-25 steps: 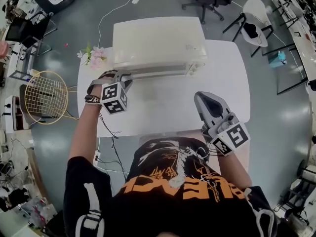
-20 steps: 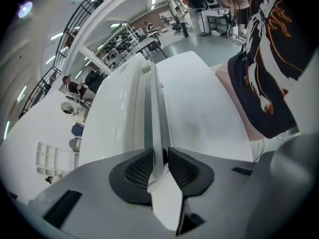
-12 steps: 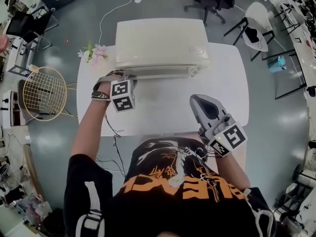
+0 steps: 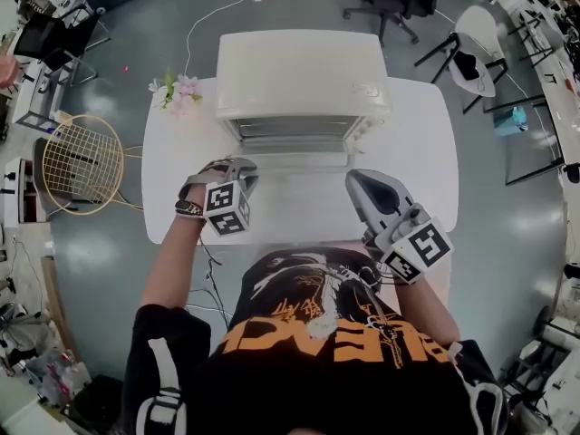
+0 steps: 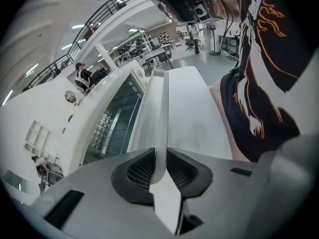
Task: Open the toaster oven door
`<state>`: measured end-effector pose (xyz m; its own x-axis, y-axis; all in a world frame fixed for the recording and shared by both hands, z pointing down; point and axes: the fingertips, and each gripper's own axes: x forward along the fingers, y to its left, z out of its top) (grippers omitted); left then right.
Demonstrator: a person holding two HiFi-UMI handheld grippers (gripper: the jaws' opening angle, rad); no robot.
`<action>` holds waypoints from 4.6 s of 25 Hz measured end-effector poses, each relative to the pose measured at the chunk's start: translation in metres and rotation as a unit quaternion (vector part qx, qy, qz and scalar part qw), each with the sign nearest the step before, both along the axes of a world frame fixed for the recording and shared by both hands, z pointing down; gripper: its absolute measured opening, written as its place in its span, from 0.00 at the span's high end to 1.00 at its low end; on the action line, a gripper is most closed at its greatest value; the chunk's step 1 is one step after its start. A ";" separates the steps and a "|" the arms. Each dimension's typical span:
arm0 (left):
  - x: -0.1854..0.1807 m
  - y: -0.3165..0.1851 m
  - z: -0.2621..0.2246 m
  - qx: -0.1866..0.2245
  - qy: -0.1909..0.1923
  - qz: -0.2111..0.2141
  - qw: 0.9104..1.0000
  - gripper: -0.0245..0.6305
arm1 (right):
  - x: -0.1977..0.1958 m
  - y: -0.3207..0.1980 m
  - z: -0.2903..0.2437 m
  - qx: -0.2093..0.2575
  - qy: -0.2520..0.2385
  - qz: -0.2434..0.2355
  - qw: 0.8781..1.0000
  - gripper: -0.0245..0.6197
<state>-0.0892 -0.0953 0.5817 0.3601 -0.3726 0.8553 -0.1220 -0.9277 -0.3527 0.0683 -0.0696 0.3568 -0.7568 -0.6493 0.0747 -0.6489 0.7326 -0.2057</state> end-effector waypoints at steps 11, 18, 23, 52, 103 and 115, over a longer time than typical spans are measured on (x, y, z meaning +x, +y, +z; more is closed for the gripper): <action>0.004 0.046 0.035 -0.018 0.046 -0.027 0.998 0.81 | 0.000 0.003 0.005 -0.009 0.001 -0.002 1.000 0.94; 0.010 0.058 0.046 0.014 0.170 -0.123 0.978 0.80 | 0.004 0.004 0.010 -0.017 0.000 0.006 1.000 0.94; 0.010 0.062 0.056 -0.044 0.268 -0.258 0.927 0.84 | 0.002 0.003 0.012 -0.024 -0.002 0.007 1.000 0.94; -0.003 0.086 0.183 -0.217 0.235 -0.580 0.749 0.93 | 0.010 0.000 0.023 -0.046 0.006 0.031 0.998 0.94; 0.014 0.106 0.065 -0.207 0.341 -0.418 0.816 0.85 | 0.003 -0.022 0.277 -0.192 0.169 0.003 0.967 0.94; 0.038 0.016 -0.094 -0.019 0.469 -0.329 0.820 0.85 | -0.008 -0.036 0.186 -0.117 0.105 0.009 0.987 0.94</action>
